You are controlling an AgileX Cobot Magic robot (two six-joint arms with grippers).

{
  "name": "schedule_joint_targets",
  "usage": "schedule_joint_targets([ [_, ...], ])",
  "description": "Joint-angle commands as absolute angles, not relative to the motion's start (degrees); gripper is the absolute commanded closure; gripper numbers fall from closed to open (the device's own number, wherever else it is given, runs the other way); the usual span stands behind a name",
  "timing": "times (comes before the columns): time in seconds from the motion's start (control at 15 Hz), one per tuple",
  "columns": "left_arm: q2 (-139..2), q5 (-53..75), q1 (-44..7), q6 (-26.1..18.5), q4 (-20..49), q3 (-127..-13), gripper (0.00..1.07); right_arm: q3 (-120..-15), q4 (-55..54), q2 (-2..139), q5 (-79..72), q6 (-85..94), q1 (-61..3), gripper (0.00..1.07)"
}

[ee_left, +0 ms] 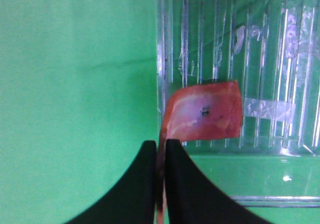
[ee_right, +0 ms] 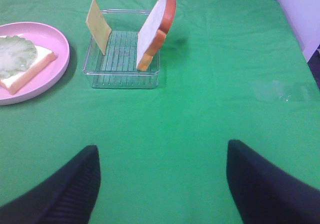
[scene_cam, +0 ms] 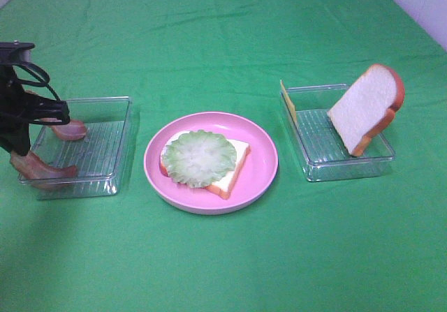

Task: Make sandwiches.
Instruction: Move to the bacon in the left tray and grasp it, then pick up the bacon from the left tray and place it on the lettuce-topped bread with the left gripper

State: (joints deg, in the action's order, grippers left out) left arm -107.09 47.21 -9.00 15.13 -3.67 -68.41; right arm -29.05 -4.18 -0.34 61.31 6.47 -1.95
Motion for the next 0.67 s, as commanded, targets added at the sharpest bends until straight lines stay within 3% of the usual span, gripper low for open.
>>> schedule_joint_targets([
  [0.07, -107.1, 46.4, -8.9, 15.4, -3.8, -68.6, 1.07, -29.0, -4.1, -1.0, 60.7, 7.0, -1.5, 0.39],
  [0.27, -105.8, 46.1, -8.9, 15.1, -2.8, -68.6, 1.07, -29.0, -4.1, -1.0, 60.7, 7.0, -1.5, 0.39],
  [0.47, -101.7, 46.1, -8.9, 11.1, 1.6, -68.6, 1.07, -29.0, -4.1, -1.0, 60.7, 7.0, -1.5, 0.39],
  [0.67, -96.2, 44.6, -8.9, 1.7, 13.0, -68.6, 1.07, -29.0, -4.1, -1.0, 60.7, 7.0, -1.5, 0.39],
])
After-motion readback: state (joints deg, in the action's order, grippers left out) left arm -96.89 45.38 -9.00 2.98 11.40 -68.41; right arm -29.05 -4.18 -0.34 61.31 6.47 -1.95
